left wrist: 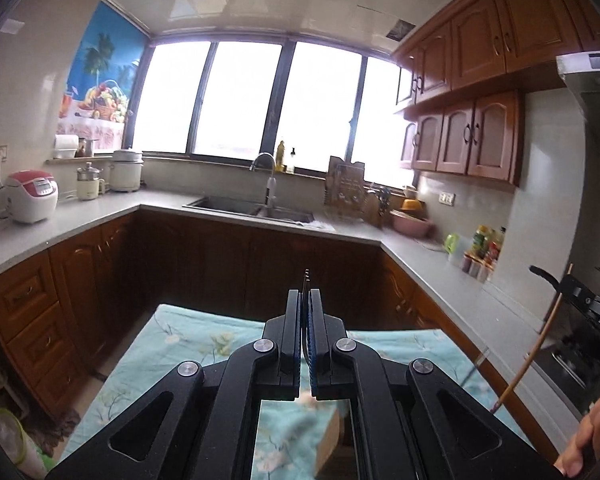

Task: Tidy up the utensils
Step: 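Lower the metal chopstick into the holder while the right tool inserts the wooden chopstick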

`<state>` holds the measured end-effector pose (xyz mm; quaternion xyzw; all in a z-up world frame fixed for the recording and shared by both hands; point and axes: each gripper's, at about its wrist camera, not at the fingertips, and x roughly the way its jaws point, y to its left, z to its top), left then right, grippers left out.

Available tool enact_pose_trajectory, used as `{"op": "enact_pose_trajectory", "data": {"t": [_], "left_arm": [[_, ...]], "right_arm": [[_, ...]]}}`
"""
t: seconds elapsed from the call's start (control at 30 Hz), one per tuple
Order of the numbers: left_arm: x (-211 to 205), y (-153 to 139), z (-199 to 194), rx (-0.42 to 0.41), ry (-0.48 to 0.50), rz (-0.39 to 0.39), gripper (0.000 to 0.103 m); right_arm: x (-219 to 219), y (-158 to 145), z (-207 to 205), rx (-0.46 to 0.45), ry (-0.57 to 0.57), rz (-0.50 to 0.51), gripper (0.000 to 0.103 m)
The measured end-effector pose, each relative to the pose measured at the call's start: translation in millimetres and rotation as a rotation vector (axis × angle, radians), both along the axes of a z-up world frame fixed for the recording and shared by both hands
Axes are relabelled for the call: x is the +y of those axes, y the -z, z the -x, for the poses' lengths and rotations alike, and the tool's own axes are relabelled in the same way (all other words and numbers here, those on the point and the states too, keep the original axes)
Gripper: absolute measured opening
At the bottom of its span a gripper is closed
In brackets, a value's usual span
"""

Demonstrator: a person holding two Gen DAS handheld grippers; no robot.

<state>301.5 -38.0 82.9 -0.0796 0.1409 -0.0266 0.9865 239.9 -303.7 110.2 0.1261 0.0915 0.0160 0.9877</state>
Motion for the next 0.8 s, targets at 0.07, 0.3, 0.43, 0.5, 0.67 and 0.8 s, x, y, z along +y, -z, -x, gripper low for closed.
{"op": "enact_pose_trajectory", "data": {"t": [0.07,0.3,0.43,0.5,0.67,0.8], "left_arm": [[-8,8,-10,-0.003,-0.014,-0.003,0.001],[-37,48,-37,0.004,-0.043,-0.025,0.001],[-45,66,-55,0.034,-0.051,-0.028,0.001],[-50,72,-59,0.046,-0.038,-0.030,0.002],[-54,66,-60,0.035,0.009,-0.064,0.002],[-48,63,-54,0.034,0.058,-0.091,0.001]], "right_arm": [[-1,-1,-8,-0.027,0.025,0.016,0.005],[-4,21,-39,-0.022,0.047,0.026,0.005],[-5,45,-50,-0.006,0.050,0.023,0.005],[-5,58,-53,0.008,0.049,0.012,0.005],[-6,81,-56,0.052,0.051,0.006,0.005],[-4,95,-55,0.091,0.038,0.008,0.005]]}}
